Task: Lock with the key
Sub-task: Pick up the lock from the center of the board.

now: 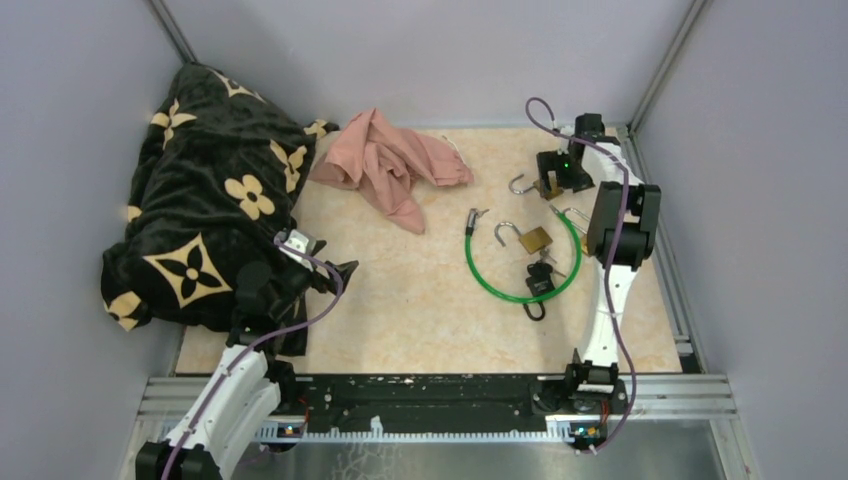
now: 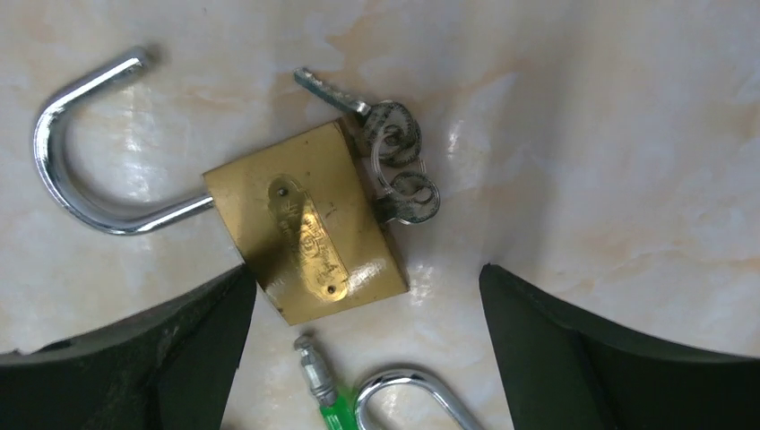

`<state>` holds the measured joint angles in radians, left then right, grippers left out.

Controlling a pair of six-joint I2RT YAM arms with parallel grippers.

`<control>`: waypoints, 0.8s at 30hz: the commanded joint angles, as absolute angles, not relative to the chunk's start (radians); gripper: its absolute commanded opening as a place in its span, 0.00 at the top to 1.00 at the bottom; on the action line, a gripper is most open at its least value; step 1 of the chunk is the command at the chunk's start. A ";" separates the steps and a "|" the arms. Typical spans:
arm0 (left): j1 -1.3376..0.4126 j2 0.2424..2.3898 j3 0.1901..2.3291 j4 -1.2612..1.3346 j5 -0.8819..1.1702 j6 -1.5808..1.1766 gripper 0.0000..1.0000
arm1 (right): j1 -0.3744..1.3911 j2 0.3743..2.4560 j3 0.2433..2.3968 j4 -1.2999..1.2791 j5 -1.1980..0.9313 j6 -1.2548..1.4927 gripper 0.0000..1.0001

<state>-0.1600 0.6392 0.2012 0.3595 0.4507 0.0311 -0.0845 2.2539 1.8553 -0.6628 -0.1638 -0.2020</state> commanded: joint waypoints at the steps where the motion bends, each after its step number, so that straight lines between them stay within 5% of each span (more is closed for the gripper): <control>1: -0.156 0.647 0.194 0.382 0.479 0.040 0.01 | -0.057 2.279 1.950 -0.759 -0.178 -0.300 0.06; 13: -0.155 0.652 0.196 0.382 0.472 0.040 0.01 | -0.010 2.396 2.009 -0.818 -0.076 -0.311 0.25; 17: -0.155 0.650 0.193 0.382 0.475 0.041 0.01 | -0.006 2.389 1.979 -0.799 -0.035 -0.311 0.52; 21: -0.155 0.641 0.195 0.379 0.475 0.050 0.01 | 0.019 2.354 1.938 -0.757 -0.049 -0.288 1.00; 24: -0.155 0.638 0.197 0.370 0.484 0.063 0.02 | 0.032 2.263 1.834 -0.668 -0.079 -0.262 1.00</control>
<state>-0.1600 0.6502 0.2012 0.3592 0.4576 0.0402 -0.0082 2.3280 1.9549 -0.7422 -0.0719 -0.2852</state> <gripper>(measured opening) 0.987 0.434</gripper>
